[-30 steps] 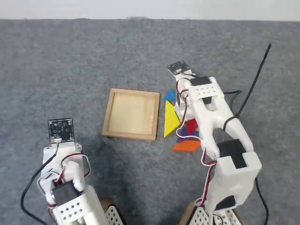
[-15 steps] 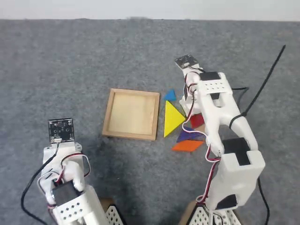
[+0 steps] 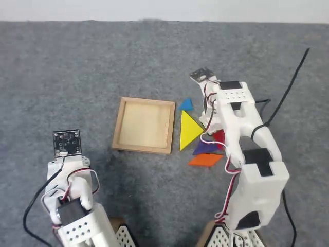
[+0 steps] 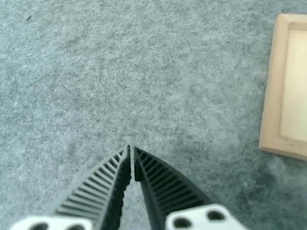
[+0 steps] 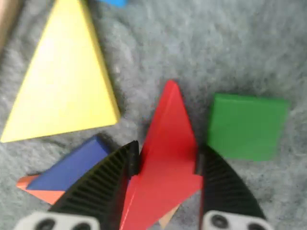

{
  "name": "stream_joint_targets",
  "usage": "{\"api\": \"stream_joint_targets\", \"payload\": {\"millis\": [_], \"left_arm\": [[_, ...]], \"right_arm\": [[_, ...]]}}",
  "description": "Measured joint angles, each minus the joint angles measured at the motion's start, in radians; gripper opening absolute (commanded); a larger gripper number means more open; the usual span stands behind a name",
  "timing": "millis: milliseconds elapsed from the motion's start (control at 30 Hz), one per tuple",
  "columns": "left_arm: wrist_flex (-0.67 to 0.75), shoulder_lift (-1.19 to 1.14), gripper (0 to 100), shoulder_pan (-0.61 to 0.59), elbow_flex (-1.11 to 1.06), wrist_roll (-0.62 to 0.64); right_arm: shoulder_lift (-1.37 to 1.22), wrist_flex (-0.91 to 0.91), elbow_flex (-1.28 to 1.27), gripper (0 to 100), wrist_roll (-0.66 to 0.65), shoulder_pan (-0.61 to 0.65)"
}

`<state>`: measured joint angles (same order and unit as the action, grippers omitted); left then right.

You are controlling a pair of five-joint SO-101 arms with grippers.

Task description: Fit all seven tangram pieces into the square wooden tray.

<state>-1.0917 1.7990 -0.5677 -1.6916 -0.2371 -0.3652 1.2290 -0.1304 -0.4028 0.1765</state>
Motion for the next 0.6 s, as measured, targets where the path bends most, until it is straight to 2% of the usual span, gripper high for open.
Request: {"api": "stream_joint_targets", "payload": {"millis": [200,267,600], "left_arm": [[0.0,0.0,2,0.0,0.0,0.0],[0.0,0.0,2,0.0,0.0,0.0],[0.0,0.0,2,-0.002,0.0,0.0]], "right_arm": [[-0.009,-0.005,-0.002,0.0,-0.014,-0.012],[-0.006,-0.006,0.006,2.1,-0.014,-0.02],[-0.008,0.023,0.071,0.7,-0.023,-0.037]]}}
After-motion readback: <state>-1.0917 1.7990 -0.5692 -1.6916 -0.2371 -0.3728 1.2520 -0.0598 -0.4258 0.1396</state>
